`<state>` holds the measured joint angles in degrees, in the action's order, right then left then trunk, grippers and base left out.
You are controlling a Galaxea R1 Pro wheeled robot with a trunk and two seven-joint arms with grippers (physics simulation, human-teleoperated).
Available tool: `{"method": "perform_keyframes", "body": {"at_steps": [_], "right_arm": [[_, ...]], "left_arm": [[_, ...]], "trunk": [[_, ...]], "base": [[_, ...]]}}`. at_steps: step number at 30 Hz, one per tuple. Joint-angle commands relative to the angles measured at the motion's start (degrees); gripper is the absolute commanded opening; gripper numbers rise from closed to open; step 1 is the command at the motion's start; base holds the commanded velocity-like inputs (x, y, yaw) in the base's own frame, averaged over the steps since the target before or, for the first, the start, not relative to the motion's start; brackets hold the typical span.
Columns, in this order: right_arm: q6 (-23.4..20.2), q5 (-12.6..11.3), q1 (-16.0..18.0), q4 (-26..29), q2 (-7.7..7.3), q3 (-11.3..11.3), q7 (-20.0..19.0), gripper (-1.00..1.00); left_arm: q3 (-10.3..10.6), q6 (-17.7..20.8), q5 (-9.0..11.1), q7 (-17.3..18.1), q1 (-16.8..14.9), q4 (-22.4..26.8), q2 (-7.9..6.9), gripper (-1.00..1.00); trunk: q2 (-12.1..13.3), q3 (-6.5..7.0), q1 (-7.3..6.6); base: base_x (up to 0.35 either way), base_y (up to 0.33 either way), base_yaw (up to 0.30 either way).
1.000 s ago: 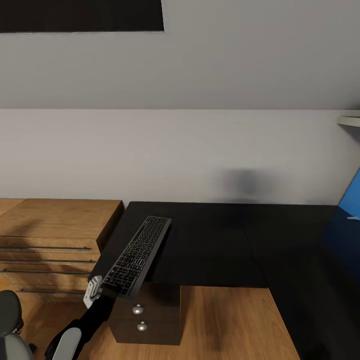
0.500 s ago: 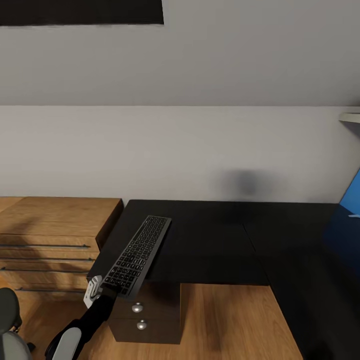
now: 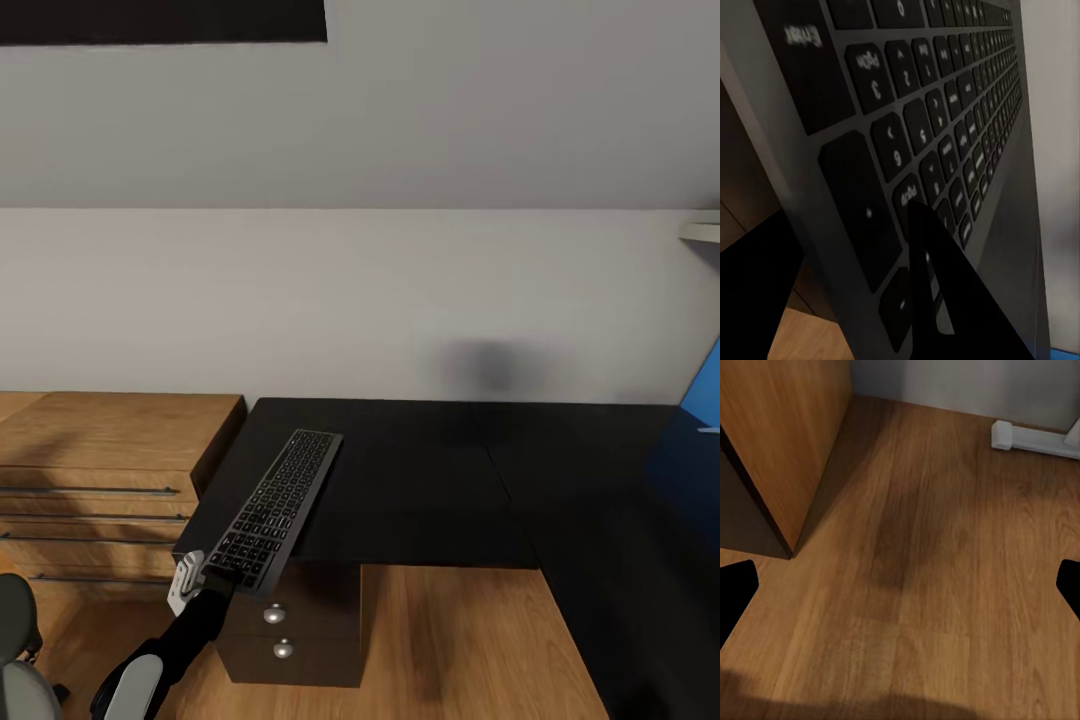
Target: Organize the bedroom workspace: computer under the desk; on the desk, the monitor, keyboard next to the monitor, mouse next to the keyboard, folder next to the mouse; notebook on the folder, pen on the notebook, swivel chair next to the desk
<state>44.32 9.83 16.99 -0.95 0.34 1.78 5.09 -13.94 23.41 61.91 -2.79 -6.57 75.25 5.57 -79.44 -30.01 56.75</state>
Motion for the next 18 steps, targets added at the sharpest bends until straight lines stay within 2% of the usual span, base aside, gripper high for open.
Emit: {"method": "perform_keyframes", "body": {"at_steps": [1, 18], "right_arm": [[0.15, 0.45, 0.06, -0.1, 0.01, 0.16, 0.55, 1.0], [0.07, 0.45, 0.06, -0.1, 0.01, 0.16, 0.54, 1.0]], "left_arm": [[-0.21, 0.55, -0.62, -0.37, -0.02, -0.02, 0.06, -1.0], [-0.21, 0.65, -0.64, -0.31, -0.02, -0.02, -0.02, -1.0]], "trunk": [[-0.03, -0.06, 0.0], [-0.03, -0.06, 0.0]], "base": [[0.0, 0.0, 0.0], [0.0, 0.0, 0.0]]}}
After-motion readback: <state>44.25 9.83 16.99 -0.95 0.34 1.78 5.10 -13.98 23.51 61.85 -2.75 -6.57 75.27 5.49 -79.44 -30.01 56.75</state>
